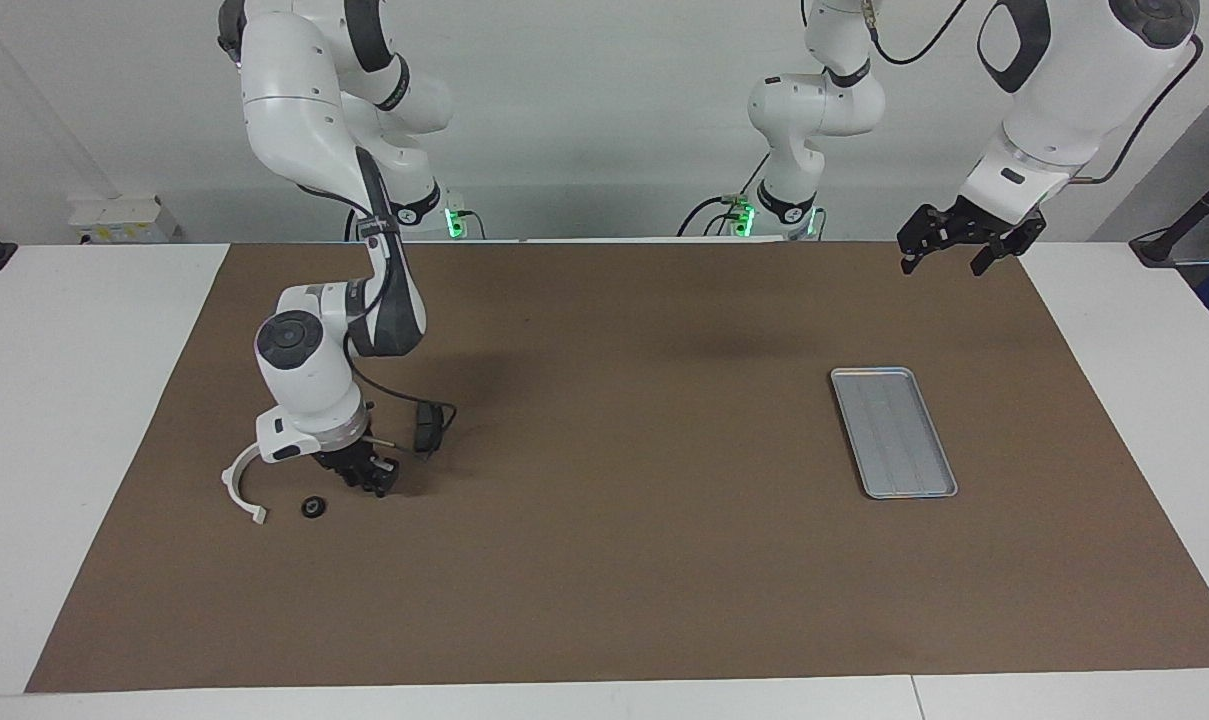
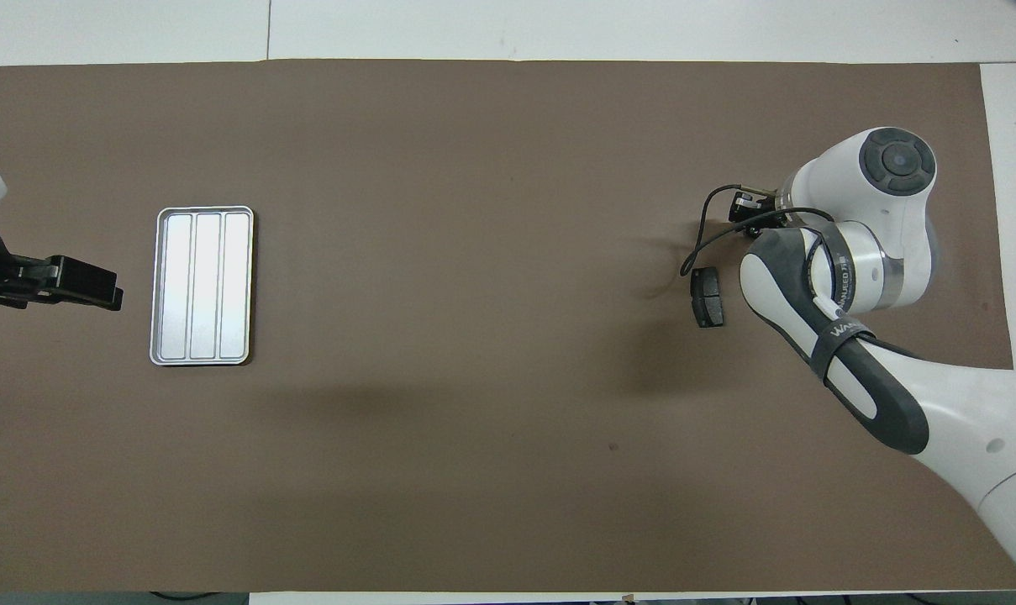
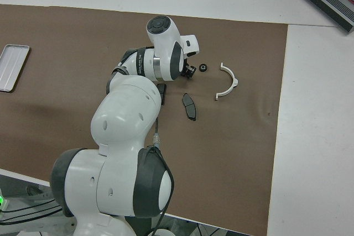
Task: Pick bearing gear from pile to tray
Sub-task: 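Lower the right gripper and grasp the small dark bearing, then carry the bearing with the right gripper toward the table center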
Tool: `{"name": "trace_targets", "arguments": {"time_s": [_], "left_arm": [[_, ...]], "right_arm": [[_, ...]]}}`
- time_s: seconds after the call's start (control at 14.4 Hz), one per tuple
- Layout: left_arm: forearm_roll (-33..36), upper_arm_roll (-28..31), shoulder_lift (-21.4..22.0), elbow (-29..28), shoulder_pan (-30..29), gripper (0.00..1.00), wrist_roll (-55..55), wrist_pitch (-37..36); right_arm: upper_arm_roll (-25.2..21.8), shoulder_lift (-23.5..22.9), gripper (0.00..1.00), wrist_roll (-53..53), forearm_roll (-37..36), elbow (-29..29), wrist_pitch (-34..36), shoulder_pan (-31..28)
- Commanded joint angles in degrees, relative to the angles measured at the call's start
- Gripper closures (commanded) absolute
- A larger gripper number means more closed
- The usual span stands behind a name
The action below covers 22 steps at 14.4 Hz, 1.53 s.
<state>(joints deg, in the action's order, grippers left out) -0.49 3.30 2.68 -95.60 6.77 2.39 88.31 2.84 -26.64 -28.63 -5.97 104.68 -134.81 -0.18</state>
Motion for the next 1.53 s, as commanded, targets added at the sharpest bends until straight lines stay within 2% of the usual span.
{"name": "trace_targets", "arguments": {"time_s": [0.0,0.07,0.14,0.49,0.76,0.9,1.25,1.46], "left_arm": [[-0.7,0.1,0.7,0.0,0.1,0.00,0.4,-0.1],[-0.7,0.1,0.7,-0.1,0.1,0.00,0.4,-0.1],[-0.7,0.1,0.7,-0.1,0.1,0.00,0.4,-0.1],[-0.7,0.1,0.7,-0.1,0.1,0.00,0.4,-0.1],[-0.7,0.1,0.7,-0.1,0.1,0.00,0.4,-0.1],[-0.7,0.1,0.7,-0.1,0.1,0.00,0.4,-0.1],[-0.7,0.1,0.7,-0.1,0.1,0.00,0.4,-0.1],[-0.7,0.1,0.7,-0.1,0.1,0.00,0.4,-0.1]], "right_arm": [[0.3,-0.6,0.79,-1.3,-0.9,-0.3,0.9,-0.4],[0.3,-0.7,0.97,-1.2,-0.8,-0.4,0.9,-0.4],[0.3,-0.7,1.00,-1.1,-0.9,-0.4,0.9,-0.4],[0.4,-0.4,1.00,-0.5,-1.4,-0.9,1.9,-0.4],[0.5,1.6,1.00,6.0,-1.3,-4.8,9.6,-0.3],[0.7,4.0,1.00,6.8,-1.4,-5.8,14.7,-0.3],[1.5,7.8,1.00,6.7,-1.3,-15.7,33.8,2.3],[1.8,12.3,1.00,6.1,-0.3,-16.5,38.9,5.2]]}}
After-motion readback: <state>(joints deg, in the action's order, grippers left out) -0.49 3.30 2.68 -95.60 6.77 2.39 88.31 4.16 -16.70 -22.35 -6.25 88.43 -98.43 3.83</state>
